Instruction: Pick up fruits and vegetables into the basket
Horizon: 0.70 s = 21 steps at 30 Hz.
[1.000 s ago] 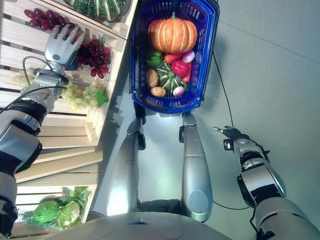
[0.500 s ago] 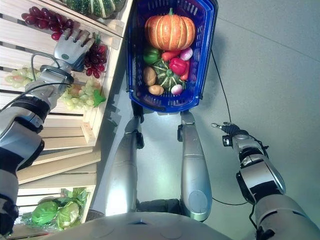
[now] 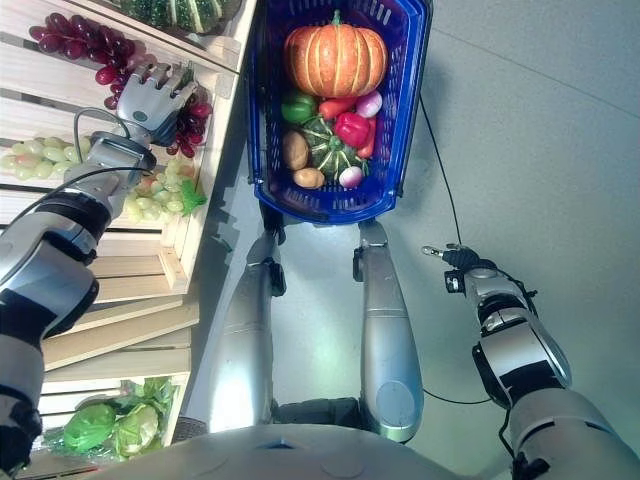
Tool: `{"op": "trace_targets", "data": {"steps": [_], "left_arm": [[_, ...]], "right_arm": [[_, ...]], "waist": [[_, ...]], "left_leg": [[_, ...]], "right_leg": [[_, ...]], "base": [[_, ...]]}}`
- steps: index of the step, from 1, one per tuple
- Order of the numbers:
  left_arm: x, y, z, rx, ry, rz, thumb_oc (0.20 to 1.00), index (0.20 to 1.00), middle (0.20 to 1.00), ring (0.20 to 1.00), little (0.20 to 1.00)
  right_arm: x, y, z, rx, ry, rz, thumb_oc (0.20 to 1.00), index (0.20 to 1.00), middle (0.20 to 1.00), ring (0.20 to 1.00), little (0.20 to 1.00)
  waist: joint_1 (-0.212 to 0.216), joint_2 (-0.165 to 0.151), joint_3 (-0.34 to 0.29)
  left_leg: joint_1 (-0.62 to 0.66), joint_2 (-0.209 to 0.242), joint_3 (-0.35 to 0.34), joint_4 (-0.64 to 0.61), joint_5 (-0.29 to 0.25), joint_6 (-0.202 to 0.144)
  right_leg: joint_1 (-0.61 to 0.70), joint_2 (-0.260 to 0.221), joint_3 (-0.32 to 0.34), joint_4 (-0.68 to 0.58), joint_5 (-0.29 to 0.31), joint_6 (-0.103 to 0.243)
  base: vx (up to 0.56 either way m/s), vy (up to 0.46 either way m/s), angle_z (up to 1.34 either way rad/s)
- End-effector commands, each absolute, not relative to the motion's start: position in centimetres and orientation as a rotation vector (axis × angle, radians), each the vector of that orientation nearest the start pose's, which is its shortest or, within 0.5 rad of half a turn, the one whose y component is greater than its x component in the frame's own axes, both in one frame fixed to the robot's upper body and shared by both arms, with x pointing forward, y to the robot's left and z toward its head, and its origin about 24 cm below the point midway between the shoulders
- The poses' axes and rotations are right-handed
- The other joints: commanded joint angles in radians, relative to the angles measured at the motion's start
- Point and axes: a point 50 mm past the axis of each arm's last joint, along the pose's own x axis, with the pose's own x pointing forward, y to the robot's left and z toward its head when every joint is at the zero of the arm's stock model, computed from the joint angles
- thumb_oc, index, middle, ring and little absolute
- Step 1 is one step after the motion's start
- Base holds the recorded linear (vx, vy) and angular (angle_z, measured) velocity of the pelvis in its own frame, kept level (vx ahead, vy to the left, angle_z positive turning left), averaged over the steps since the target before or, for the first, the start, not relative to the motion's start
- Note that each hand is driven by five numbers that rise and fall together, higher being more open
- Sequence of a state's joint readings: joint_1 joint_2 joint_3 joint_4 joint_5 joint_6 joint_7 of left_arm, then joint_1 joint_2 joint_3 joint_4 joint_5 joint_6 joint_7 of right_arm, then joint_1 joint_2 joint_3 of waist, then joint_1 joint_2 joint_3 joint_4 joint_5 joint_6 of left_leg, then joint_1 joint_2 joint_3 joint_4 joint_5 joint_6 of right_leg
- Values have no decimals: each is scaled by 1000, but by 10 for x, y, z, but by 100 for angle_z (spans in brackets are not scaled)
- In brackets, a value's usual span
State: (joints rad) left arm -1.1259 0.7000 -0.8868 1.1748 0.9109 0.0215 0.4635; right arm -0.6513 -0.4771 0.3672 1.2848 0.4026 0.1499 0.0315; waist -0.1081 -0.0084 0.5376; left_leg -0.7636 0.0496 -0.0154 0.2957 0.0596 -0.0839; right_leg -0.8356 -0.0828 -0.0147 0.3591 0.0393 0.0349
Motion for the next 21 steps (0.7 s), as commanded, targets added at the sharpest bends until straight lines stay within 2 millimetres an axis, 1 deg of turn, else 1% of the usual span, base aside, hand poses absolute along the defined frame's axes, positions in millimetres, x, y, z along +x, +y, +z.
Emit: {"op": "trace_targets", "data": {"steps": [1, 6, 14, 21], "left_arm": [[396, 280, 181, 2208, -106, 291, 1000, 1000, 1000, 1000, 1000], [394, 285, 177, 2267, -75, 299, 1000, 1000, 1000, 1000, 1000], [393, 287, 166, 2374, 12, 242, 1000, 1000, 1000, 1000, 1000], [391, 291, 161, 2392, 72, 237, 1000, 1000, 1000, 1000, 1000]], "right_arm": [[289, -293, -35, -299, 847, -201, 1000, 1000, 1000, 1000, 1000], [291, -292, -33, -301, 845, -199, 1000, 1000, 1000, 1000, 1000], [295, -292, -29, -307, 837, -198, 1000, 1000, 1000, 1000, 1000], [297, -293, -27, -309, 834, -197, 1000, 1000, 1000, 1000, 1000]], "waist": [[16, -29, -18], [16, -32, -18], [15, -32, -18], [15, -32, -18]], "left_leg": [[-44, -53, 30, 34, -30, 34], [-45, -50, 32, 33, -27, 30], [-48, -48, 33, 27, -24, 28], [-53, -47, 34, 30, -23, 26]], "right_leg": [[16, 60, -55, 14, -43, 5], [17, 60, -57, 13, -43, 4], [14, 61, -60, 11, -44, 5], [10, 60, -60, 12, -44, 6]], "base": [[0, 0, 0], [0, 0, 0], [0, 0, 0], [0, 0, 0]]}}
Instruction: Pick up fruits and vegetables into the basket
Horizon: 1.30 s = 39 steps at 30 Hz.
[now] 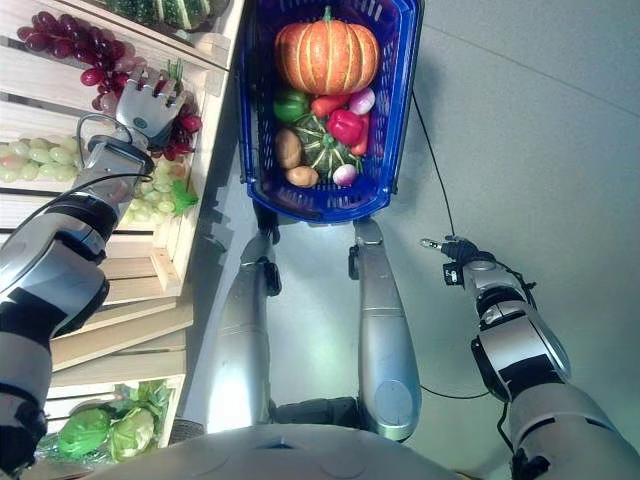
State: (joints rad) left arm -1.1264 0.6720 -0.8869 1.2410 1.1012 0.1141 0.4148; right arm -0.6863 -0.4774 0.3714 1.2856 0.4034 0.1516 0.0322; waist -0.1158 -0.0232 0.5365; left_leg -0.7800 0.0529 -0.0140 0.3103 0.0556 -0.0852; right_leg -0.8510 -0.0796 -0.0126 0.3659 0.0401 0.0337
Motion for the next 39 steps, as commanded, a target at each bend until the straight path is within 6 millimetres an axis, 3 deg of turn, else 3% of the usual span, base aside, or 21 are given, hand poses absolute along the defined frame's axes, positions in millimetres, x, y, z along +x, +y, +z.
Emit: {"op": "trace_targets", "data": {"steps": [1, 2, 3, 20, 24, 26, 29, 33, 39], "left_arm": [[390, 292, 160, 2392, 77, 239, 1000, 1000, 1000, 1000, 1000], [390, 292, 159, 2394, 80, 237, 696, 696, 696, 696, 696], [390, 292, 158, 2394, 93, 231, 200, 200, 200, 200, 200], [386, 298, 150, 2350, 162, 214, 200, 200, 200, 200, 200], [384, 301, 148, 2227, 183, 255, 200, 200, 200, 200, 200], [383, 304, 146, 2098, 200, 297, 200, 200, 200, 200, 200], [382, 307, 147, 1533, 184, 414, 200, 200, 200, 200, 200], [385, 308, 159, 932, 99, 442, 200, 200, 200, 200, 200], [382, 309, 171, 346, -75, 389, 200, 200, 200, 200, 200]], "right_arm": [[297, -293, -26, -310, 834, -197, 1000, 1000, 1000, 1000, 1000], [297, -293, -26, -310, 833, -197, 1000, 1000, 1000, 1000, 1000], [297, -293, -26, -309, 833, -197, 1000, 1000, 1000, 1000, 1000], [298, -294, -25, -307, 827, -199, 1000, 1000, 1000, 1000, 1000], [298, -295, -25, -304, 824, -198, 1000, 1000, 1000, 1000, 1000], [298, -295, -25, -301, 823, -197, 1000, 1000, 1000, 1000, 1000], [298, -295, -25, -285, 812, -203, 1000, 1000, 1000, 1000, 1000], [293, -296, -29, -248, 799, -226, 1000, 1000, 1000, 1000, 1000], [290, -297, -31, -170, 727, -263, 1000, 1000, 1000, 1000, 1000]], "waist": [[23, -17, -17], [23, -16, -17], [23, -16, -17], [25, -17, -17], [27, -16, -17], [28, -15, -17], [34, -14, -17], [40, -9, -17], [51, 2, -17]], "left_leg": [[-38, -50, 33, 15, -19, 27], [-39, -51, 32, 15, -19, 27], [-40, -51, 32, 15, -19, 27], [-40, -51, 32, 10, -14, 25], [-38, -50, 32, 8, -14, 26], [-37, -51, 30, 8, -15, 26], [-29, -52, 27, 0, -10, 27], [-12, -56, 23, -6, -11, 29], [15, -61, 16, -19, -16, 31]], "right_leg": [[24, 57, -61, 5, -45, 7], [24, 57, -62, 4, -45, 6], [23, 57, -62, 4, -45, 6], [28, 56, -65, -2, -45, 6], [29, 57, -65, 0, -48, 6], [31, 57, -65, 0, -49, 5], [38, 62, -62, 0, -51, 4], [55, 65, -62, 1, -61, 3], [81, 62, -70, -1, -71, 2]], "base": [[0, 0, 0], [0, 0, 0], [0, 0, 0], [0, 0, 0], [0, 0, 0], [0, 0, 0], [0, 0, 0], [3, -16, 0], [-1, -41, 2]]}}
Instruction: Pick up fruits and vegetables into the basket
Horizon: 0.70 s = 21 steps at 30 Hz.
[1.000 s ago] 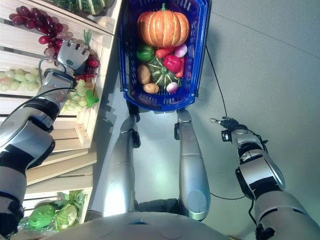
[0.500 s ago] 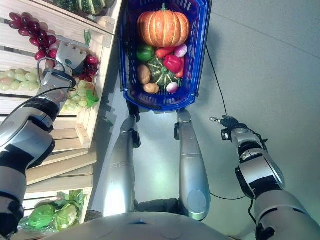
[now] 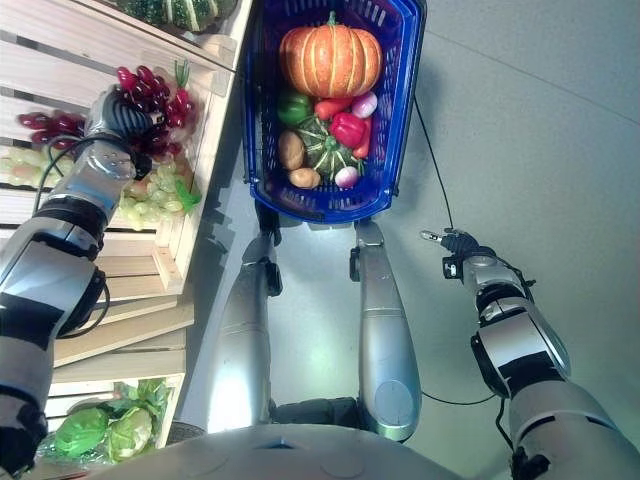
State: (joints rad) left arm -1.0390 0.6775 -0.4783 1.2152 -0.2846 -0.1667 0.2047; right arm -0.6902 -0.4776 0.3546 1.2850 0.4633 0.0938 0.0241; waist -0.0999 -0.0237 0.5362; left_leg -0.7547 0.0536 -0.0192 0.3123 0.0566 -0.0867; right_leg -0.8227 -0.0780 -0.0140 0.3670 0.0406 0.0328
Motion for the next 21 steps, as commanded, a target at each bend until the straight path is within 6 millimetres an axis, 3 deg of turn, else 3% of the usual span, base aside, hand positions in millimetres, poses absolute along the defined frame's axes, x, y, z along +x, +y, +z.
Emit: {"op": "trace_targets", "data": {"steps": [1, 4, 10, 16, 21], "left_arm": [[381, 308, 171, 266, -100, 381, 200, 200, 200, 200, 200], [378, 308, 172, 66, -181, 365, 200, 200, 200, 200, 200], [373, 303, 182, -158, -336, 325, 200, 200, 200, 200, 200], [364, 292, 195, -240, -509, 263, 200, 200, 200, 200, 200], [357, 273, 210, -246, -648, 189, 200, 200, 200, 200, 200]], "right_arm": [[290, -297, -30, -155, 709, -265, 1000, 1000, 1000, 1000, 1000], [296, -294, -24, -109, 633, -264, 1000, 1000, 1000, 1000, 1000], [315, -285, -1, -33, 447, -236, 1000, 1000, 1000, 1000, 1000], [335, -248, 40, 19, 127, -135, 1000, 1000, 1000, 1000, 1000], [336, -216, 77, -7, -125, -85, 1000, 1000, 1000, 1000, 1000]], "waist": [[38, 3, -16], [46, 2, -16], [57, 1, -16], [57, -2, -16], [50, -1, -16]], "left_leg": [[-4, -62, 20, -24, -18, 33], [9, -63, 16, -29, -23, 33], [26, -64, 8, -38, -24, 32], [32, -68, 5, -42, -26, 32], [37, -69, 7, -50, -27, 32]], "right_leg": [[58, 60, -70, -3, -72, 2], [71, 61, -74, -2, -78, 1], [87, 61, -82, -5, -82, -2], [93, 58, -90, -9, -83, -4], [98, 55, -93, -11, -89, -4]], "base": [[0, -63, 3], [-3, -57, 4], [-12, -40, 5], [-6, -8, 1], [-7, -2, 0]]}}
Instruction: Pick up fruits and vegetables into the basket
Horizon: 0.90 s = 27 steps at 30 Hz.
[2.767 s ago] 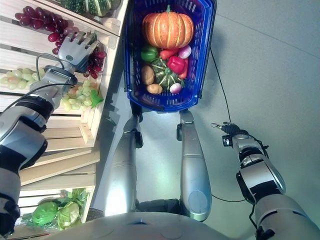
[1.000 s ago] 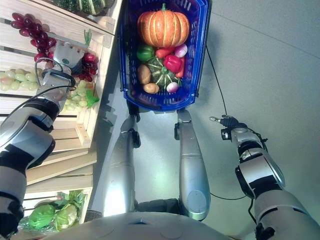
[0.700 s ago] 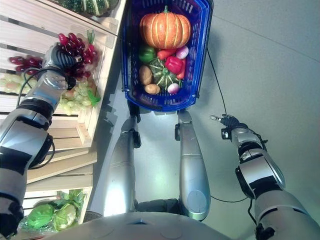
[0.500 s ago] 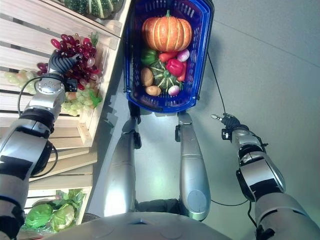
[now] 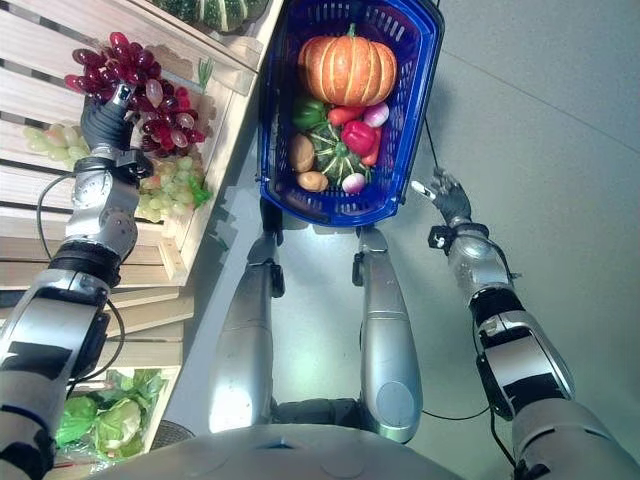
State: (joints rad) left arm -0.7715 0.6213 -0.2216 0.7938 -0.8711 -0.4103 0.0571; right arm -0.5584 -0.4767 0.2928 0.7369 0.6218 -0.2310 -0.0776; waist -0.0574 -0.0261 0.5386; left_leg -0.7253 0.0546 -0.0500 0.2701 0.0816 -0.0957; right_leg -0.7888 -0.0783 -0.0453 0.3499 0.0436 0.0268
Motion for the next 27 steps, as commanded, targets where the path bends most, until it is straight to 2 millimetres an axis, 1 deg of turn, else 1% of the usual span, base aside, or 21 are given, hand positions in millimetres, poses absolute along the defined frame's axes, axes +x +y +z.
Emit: {"op": "trace_targets", "data": {"steps": [1, 4, 5, 7, 8, 9, 11, 14, 16, 19, 21, 23, 27], "left_arm": [[356, 268, 214, -242, -675, 164, 200, 200, 200, 200, 200], [350, 252, 223, -258, -752, 82, 200, 200, 200, 200, 200], [350, 252, 223, -258, -751, 82, 200, 200, 200, 200, 200], [346, 234, 226, -251, -794, 0, 200, 200, 200, 200, 200], [345, 231, 228, -253, -805, -20, 200, 200, 200, 200, 200], [342, 221, 231, -248, -824, -63, 200, 200, 200, 200, 200], [335, 208, 237, -253, -851, -139, 200, 200, 200, 200, 200], [327, 193, 242, -259, -873, -230, 200, 200, 200, 200, 200], [321, 182, 248, -271, -886, -307, 200, 200, 200, 200, 200], [313, 167, 253, -296, -894, -417, 200, 200, 200, 200, 200], [309, 160, 255, -302, -903, -470, 200, 200, 200, 200, 200], [302, 148, 258, -307, -917, -558, 200, 200, 200, 200, 200], [292, 130, 263, -308, -931, -692, 200, 200, 200, 200, 200]], "right_arm": [[336, -210, 86, 7, -170, -63, 1000, 1000, 1000, 1000, 1000], [330, -194, 104, 24, -286, 13, 1000, 1000, 1000, 1000, 1000], [330, -194, 104, 24, -286, 13, 1000, 1000, 1000, 1000, 1000], [323, -183, 117, 31, -373, 65, 1000, 1000, 1000, 1000, 1000], [322, -181, 120, 33, -389, 76, 1000, 1000, 1000, 1000, 1000], [319, -173, 128, 20, -436, 97, 1000, 1000, 1000, 1000, 1000], [315, -165, 142, 7, -504, 146, 1000, 1000, 1000, 1000, 1000], [309, -153, 157, -16, -572, 214, 1000, 1000, 1000, 1000, 1000], [306, -146, 171, -30, -620, 272, 1000, 1000, 1000, 1000, 1000], [302, -135, 188, -13, -667, 357, 1000, 1000, 1000, 1000, 1000], [300, -129, 195, -37, -695, 386, 1000, 1000, 1000, 1000, 1000], [296, -120, 207, -31, -733, 428, 1000, 1000, 1000, 1000, 1000], [291, -108, 220, 1, -777, 484, 1000, 1000, 1000, 1000, 1000]], "waist": [[6, 2, -19], [4, 8, -19], [4, 8, -19], [4, 13, -19], [4, 15, -19], [4, 18, -19], [4, 25, -19], [5, 33, -19], [7, 38, -19], [11, 44, -19], [13, 47, -19], [16, 51, -19], [20, 53, -19]], "left_leg": [[9, -70, 40, -11, -51, 41], [12, -72, 42, -17, -52, 43], [12, -72, 42, -18, -51, 43], [15, -75, 42, -20, -52, 44], [17, -75, 42, -22, -51, 45], [19, -76, 44, -27, -50, 46], [26, -77, 50, -37, -47, 48], [29, -81, 54, -38, -47, 50], [33, -82, 57, -42, -44, 50], [36, -83, 60, -45, -41, 51], [36, -83, 62, -45, -40, 51], [39, -82, 66, -50, -37, 53], [47, -83, 70, -58, -35, 56]], "right_leg": [[65, 55, -63, 3, -92, 3], [69, 52, -65, -1, -95, 5], [69, 52, -65, -2, -95, 5], [75, 47, -68, -6, -96, 9], [76, 46, -68, -7, -96, 9], [78, 44, -69, -11, -96, 11], [83, 41, -70, -15, -96, 12], [86, 39, -70, -15, -97, 13], [91, 37, -71, -19, -96, 13], [96, 34, -70, -21, -96, 14], [95, 33, -70, -19, -96, 14], [98, 32, -71, -22, -93, 13], [105, 34, -70, -30, -90, 11]], "base": [[0, 0, 0], [0, 0, 0], [0, 0, 0], [0, 0, 0], [0, 0, 0], [0, 0, 0], [0, 0, 0], [0, 4, -1], [0, 0, 0], [0, 0, 0], [0, 0, 0], [0, 0, 0], [0, 0, 0]]}}
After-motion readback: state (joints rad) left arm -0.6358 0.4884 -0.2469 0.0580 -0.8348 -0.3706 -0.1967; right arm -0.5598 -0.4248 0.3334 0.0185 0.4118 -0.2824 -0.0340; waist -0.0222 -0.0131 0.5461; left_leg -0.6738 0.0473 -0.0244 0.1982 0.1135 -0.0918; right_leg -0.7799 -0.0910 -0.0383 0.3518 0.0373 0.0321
